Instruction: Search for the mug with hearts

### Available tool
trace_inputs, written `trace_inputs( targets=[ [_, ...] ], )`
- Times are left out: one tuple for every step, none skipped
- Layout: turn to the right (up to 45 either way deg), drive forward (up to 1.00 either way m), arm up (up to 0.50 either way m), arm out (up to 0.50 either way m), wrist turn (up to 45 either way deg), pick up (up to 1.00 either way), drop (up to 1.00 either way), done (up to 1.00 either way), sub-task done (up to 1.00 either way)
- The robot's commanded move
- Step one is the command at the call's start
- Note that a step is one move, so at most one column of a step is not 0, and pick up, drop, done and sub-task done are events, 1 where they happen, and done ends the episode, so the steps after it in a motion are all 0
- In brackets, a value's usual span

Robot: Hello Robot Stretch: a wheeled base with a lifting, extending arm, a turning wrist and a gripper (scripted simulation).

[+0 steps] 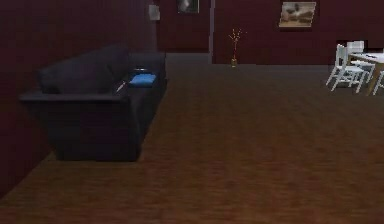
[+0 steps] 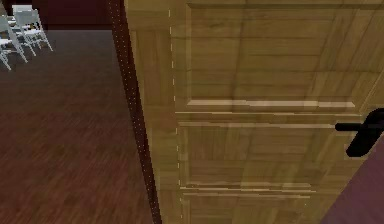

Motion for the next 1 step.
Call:
trace_inputs(
  targets=[
    [3.0,0.0,0.0,0.0,0.0,0.0,0.0,0.0,0.0]
  ],
)
